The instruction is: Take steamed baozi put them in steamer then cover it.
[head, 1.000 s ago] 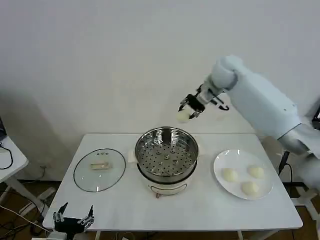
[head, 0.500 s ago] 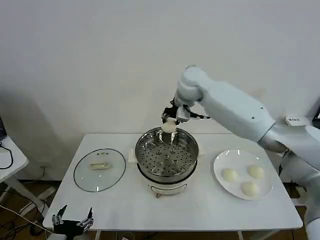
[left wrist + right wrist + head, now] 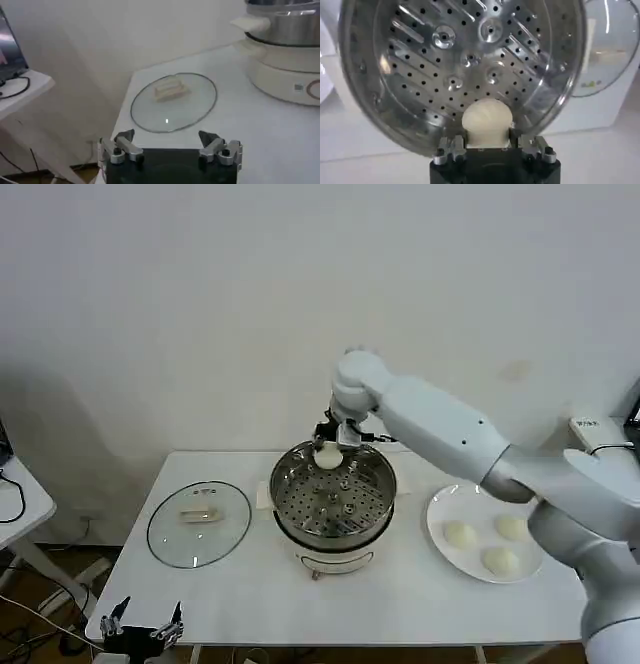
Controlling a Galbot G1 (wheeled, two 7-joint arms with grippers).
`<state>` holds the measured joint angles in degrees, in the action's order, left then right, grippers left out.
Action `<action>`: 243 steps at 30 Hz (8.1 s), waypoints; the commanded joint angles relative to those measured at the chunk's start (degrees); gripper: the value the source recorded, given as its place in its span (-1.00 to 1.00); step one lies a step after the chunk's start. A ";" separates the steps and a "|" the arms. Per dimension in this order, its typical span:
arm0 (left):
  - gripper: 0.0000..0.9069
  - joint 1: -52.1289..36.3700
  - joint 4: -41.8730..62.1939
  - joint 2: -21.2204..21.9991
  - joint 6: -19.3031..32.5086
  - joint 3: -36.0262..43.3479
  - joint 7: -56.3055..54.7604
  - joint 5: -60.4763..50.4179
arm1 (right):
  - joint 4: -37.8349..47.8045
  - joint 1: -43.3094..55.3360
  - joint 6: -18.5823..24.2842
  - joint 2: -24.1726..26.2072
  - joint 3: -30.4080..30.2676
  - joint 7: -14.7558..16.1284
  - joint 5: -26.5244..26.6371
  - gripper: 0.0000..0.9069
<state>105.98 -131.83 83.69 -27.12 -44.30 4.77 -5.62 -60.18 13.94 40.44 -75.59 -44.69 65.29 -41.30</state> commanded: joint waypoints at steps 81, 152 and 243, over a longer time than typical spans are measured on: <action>1.00 -4.19 0.25 -3.36 -0.56 3.82 0.60 1.21 | -35.28 -18.79 -49.94 61.75 14.74 -1.73 38.03 1.00; 1.00 -7.16 7.09 -2.56 -0.50 2.65 0.66 0.98 | -3.23 -24.71 -49.01 32.64 13.42 -3.93 28.97 1.00; 1.00 -9.12 4.24 -1.68 -0.28 2.07 -0.03 2.99 | -3.29 8.10 -63.19 3.84 -18.02 -6.65 66.52 -0.07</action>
<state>96.94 -127.80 81.99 -27.35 -42.26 4.72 -2.63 -68.29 23.55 -22.46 -66.02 -61.02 58.89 25.70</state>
